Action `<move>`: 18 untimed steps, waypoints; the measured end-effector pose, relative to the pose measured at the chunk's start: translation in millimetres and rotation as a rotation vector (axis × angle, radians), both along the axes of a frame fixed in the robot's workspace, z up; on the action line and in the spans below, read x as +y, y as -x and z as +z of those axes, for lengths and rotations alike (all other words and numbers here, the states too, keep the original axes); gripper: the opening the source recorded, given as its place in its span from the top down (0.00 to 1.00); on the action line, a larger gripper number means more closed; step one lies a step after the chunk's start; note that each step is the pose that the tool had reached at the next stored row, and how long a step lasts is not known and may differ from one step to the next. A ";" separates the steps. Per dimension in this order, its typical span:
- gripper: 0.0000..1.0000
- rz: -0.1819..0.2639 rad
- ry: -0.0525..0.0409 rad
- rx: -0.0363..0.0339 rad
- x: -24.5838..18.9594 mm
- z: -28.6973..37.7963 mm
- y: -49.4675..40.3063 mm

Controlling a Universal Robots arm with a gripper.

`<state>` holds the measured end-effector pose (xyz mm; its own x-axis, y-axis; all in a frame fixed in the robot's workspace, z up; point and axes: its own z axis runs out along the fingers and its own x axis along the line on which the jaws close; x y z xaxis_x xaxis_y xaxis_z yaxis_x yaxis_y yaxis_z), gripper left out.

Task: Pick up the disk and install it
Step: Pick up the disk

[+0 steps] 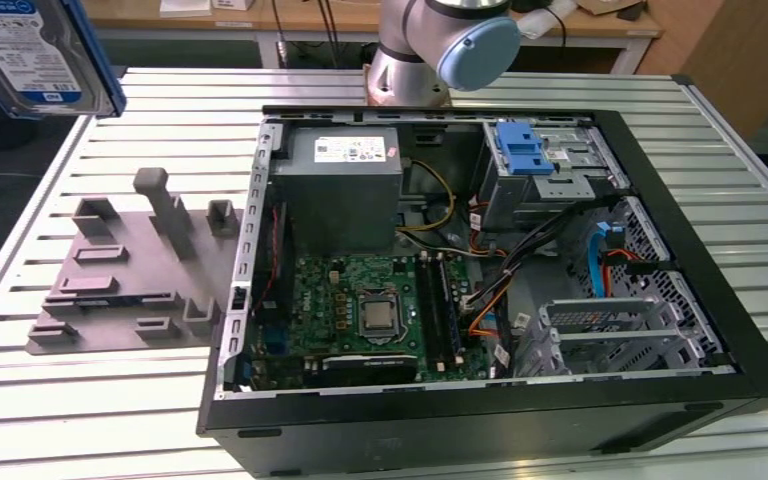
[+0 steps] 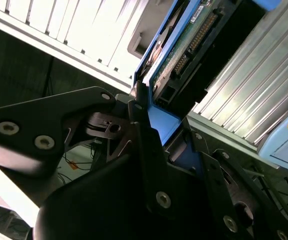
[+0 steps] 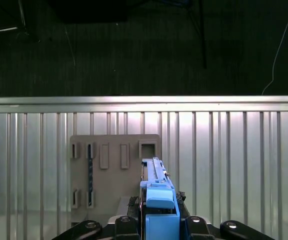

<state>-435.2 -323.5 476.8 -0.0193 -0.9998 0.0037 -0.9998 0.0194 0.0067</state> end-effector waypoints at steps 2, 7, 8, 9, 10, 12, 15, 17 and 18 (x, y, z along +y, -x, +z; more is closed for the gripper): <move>0.64 0.000 -0.0001 -0.0001 0.0 -0.1 -1.5; 0.64 0.000 -0.0001 -0.0001 0.0 -0.1 -5.3; 0.64 0.000 -0.0001 -0.0001 0.0 -0.1 -6.0; 0.64 0.000 0.0000 -0.0001 0.0 -0.1 -6.6; 0.64 0.000 -0.0001 -0.0002 0.0 -0.1 -6.8; 0.64 0.000 0.0000 0.0000 -0.1 0.5 -7.1; 0.64 0.000 -0.0001 -0.0002 0.0 3.5 -7.2; 0.64 0.000 -0.0001 -0.0002 0.0 5.4 -7.2; 0.64 0.000 -0.0001 -0.0001 0.0 6.3 -7.3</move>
<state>-427.9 -323.5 483.1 -0.0193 -0.9998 0.0036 -0.9998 0.0193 0.0066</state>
